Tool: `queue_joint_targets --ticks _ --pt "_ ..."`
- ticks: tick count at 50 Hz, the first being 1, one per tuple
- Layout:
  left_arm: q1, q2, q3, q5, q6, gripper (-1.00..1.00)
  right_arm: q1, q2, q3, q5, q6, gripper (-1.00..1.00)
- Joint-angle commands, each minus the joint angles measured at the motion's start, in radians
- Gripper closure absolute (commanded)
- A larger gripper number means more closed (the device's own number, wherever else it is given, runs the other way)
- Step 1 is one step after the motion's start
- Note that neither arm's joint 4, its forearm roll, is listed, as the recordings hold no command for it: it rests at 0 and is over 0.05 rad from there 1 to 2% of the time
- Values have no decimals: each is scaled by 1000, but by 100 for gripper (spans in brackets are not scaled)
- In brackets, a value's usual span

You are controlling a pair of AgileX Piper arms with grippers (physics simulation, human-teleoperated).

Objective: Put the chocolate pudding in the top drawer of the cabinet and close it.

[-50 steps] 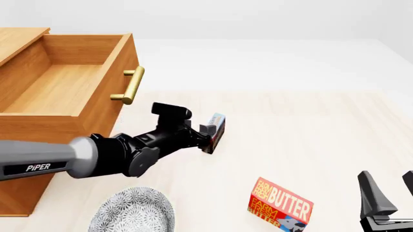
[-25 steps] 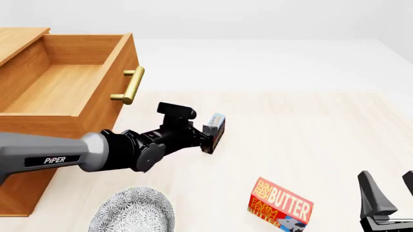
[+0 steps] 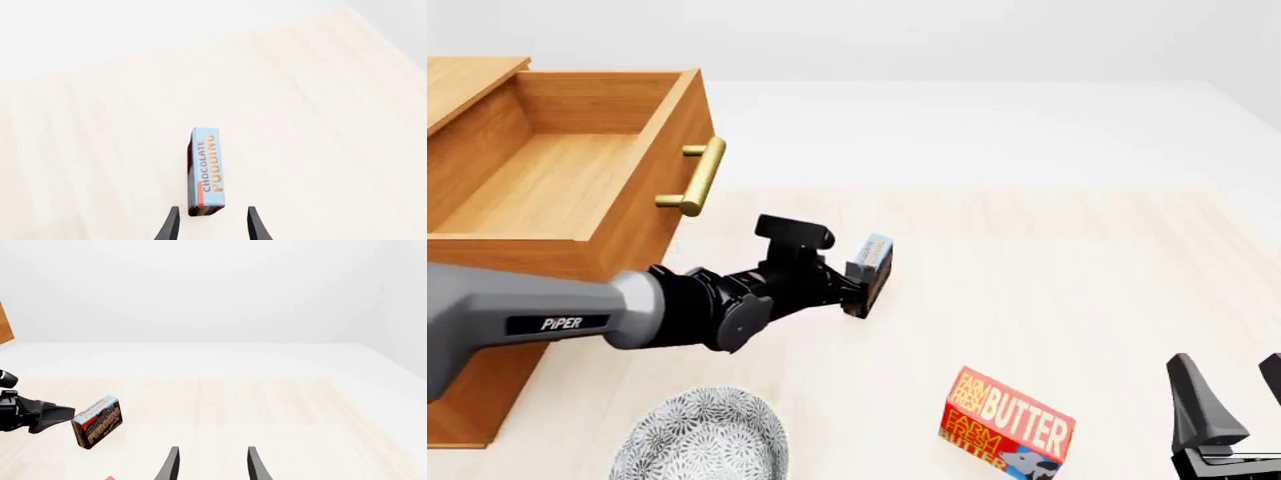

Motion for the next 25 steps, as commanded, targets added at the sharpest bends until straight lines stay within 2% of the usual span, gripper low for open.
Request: queue_joint_targets --ticks 1,25 --pt "5 22 -4 -8 -5 -100 0 0 0 0 0 -100" --pt "13 58 -3 -36 -26 -100 0 0 0 0 0 -100"
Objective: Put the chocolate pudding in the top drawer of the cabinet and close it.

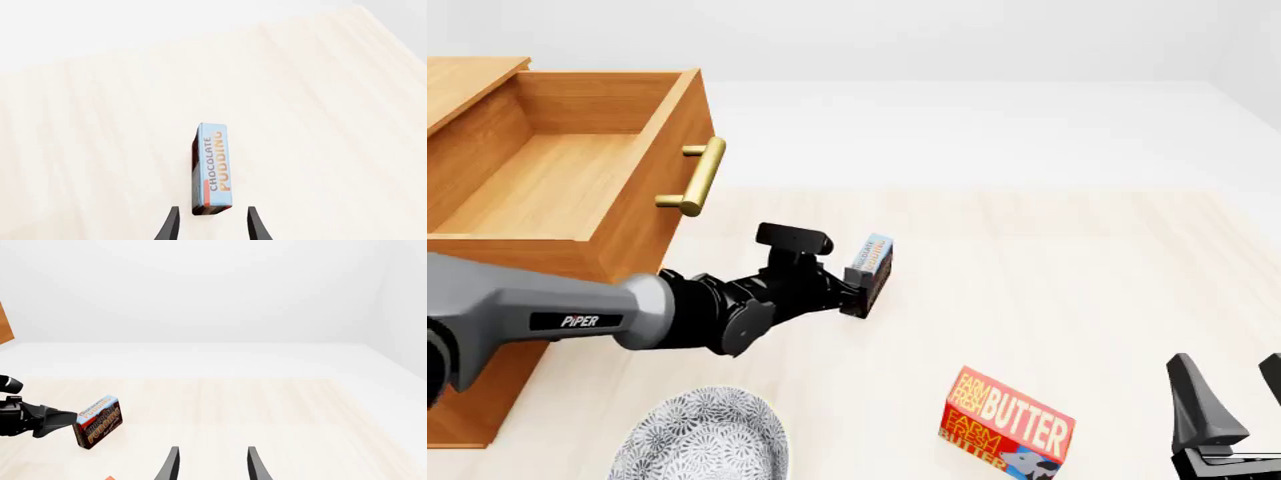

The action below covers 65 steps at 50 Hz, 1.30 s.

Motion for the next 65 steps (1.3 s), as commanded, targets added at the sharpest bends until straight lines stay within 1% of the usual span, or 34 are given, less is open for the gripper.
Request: queue_joint_targets --ticks 1,13,48,58,65 --pt "3 18 -6 -11 -8 -100 0 0 0 0 0 -100" --pt "2 33 -17 -17 -3 -100 0 0 0 0 0 -100" --pt "-10 92 -45 -40 -35 -100 0 0 0 0 0 -100" --pt "-12 103 -43 -38 -49 -100 0 0 0 0 0 -100" --pt "-7 109 -58 -22 -45 -100 0 0 0 0 0 -100"
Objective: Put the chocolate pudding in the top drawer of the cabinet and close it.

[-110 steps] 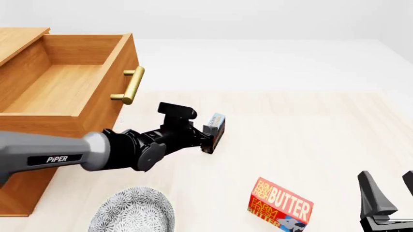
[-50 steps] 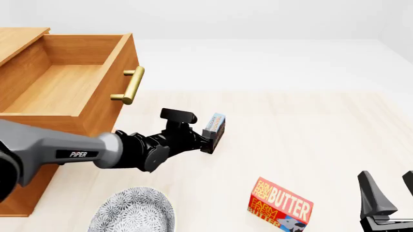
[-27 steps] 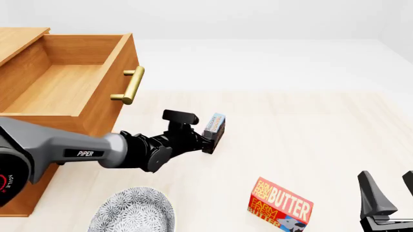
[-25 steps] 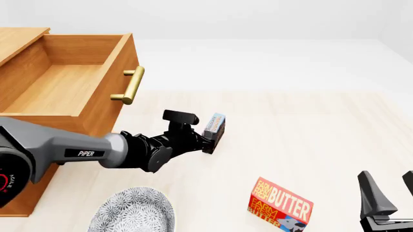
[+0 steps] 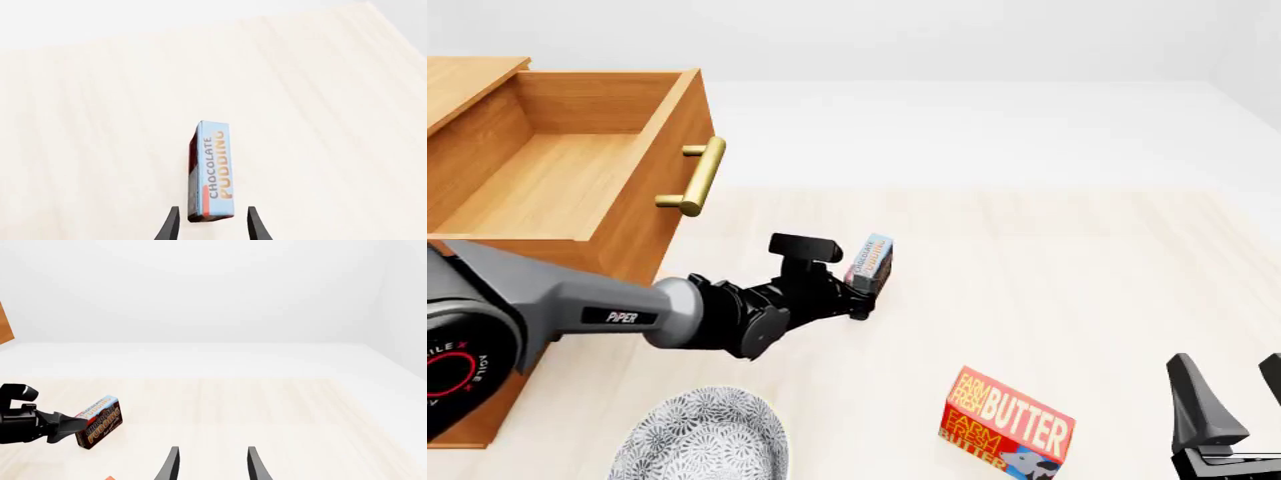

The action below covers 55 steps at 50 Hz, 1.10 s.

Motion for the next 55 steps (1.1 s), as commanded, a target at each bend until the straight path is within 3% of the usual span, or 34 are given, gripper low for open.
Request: queue_joint_targets --ticks 1,55 --pt "1 13 -14 12 -4 -100 0 0 0 0 0 -100" --pt "-20 78 -53 -10 -21 -100 0 0 0 0 0 -100"
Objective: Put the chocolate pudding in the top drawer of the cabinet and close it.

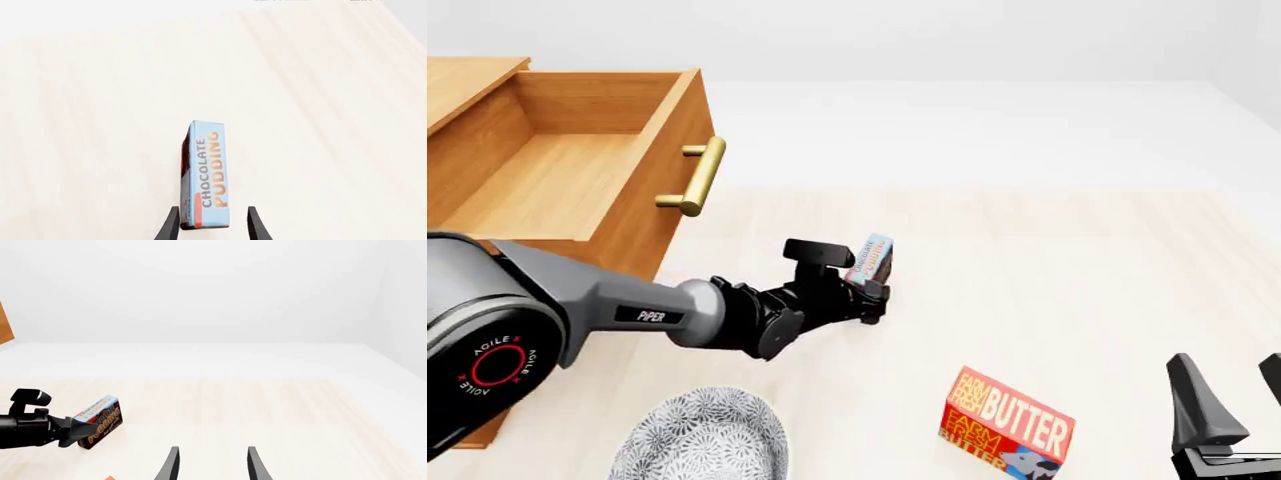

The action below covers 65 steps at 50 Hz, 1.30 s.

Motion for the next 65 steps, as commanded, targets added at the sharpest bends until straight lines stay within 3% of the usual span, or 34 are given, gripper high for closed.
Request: queue_joint_targets --ticks 1,16,17,39,65 --pt "-1 8 4 -17 -8 -100 0 0 0 0 0 -100" --pt "18 10 -13 3 17 -100 0 0 0 0 0 -100" --pt "27 10 -19 11 24 100 0 0 0 0 0 -100" --pt "45 -19 -25 34 63 100 0 0 0 0 0 -100" --pt "27 -174 -2 69 108 100 0 0 0 0 0 -100"
